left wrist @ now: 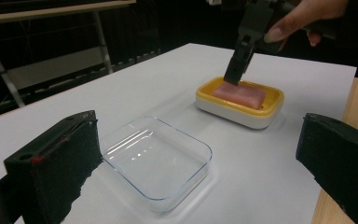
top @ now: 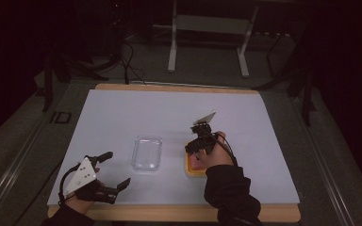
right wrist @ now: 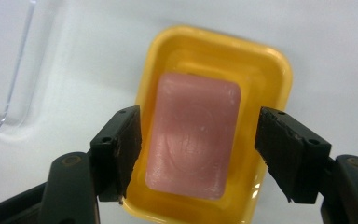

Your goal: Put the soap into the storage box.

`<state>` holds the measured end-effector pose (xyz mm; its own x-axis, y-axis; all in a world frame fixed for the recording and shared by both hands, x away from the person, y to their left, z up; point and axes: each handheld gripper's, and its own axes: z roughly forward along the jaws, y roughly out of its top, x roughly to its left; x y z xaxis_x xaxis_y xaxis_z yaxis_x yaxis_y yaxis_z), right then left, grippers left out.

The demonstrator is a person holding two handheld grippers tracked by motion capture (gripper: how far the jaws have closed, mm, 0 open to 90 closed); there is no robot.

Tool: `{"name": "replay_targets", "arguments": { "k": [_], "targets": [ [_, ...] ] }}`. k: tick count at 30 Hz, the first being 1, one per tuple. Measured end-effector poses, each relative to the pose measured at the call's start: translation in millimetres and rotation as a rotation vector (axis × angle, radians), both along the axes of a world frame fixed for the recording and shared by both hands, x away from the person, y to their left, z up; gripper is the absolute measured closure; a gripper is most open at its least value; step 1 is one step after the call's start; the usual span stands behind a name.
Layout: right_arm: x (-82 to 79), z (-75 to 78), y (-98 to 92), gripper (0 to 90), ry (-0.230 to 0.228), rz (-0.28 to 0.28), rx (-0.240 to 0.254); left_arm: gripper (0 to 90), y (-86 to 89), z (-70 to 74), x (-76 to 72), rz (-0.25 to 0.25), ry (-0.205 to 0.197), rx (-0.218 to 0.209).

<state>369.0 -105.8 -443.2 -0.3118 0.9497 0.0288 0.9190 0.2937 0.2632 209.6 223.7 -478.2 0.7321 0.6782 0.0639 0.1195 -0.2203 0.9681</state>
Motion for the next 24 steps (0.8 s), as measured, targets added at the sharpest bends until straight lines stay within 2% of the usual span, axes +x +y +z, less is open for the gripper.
{"name": "replay_targets", "arguments": {
  "k": [2, 5, 10, 14, 16, 20, 24],
  "targets": [
    [1.9, 4.5, -1.1, 30.1, -0.014, 0.015, 0.01, 0.2, 1.2, -0.2, -0.8, 0.003, 0.001, 0.001],
    [3.8, 6.2, 0.1, 25.9, -0.025, 0.066, -0.002, 0.2, 3.3, -0.3, -2.9, 0.012, 0.002, 0.003],
    [5.9, 9.2, -2.2, 13.3, -0.026, 0.14, 0.057, 0.2, 5.9, -1.1, -6.6, 0.025, 0.004, 0.0],
    [6.0, 11.8, -6.9, 13.1, -0.035, 0.171, 0.054, 0.2, 8.3, -1.6, -9.8, 0.039, 0.005, 0.006],
    [5.5, 14.4, -9.9, 12.6, -0.057, 0.186, 0.063, 0.2, 9.3, -1.9, -11.5, 0.045, 0.007, 0.005],
    [4.5, 18.3, -17.9, 12.4, -0.099, 0.241, 0.031, 0.2, 12.1, -2.4, -15.4, 0.055, 0.006, 0.01],
    [2.0, 23.0, -28.1, 12.5, -0.144, 0.292, 0.021, 0.2, 14.3, -3.0, -17.7, 0.066, 0.01, 0.001]
  ]
}}
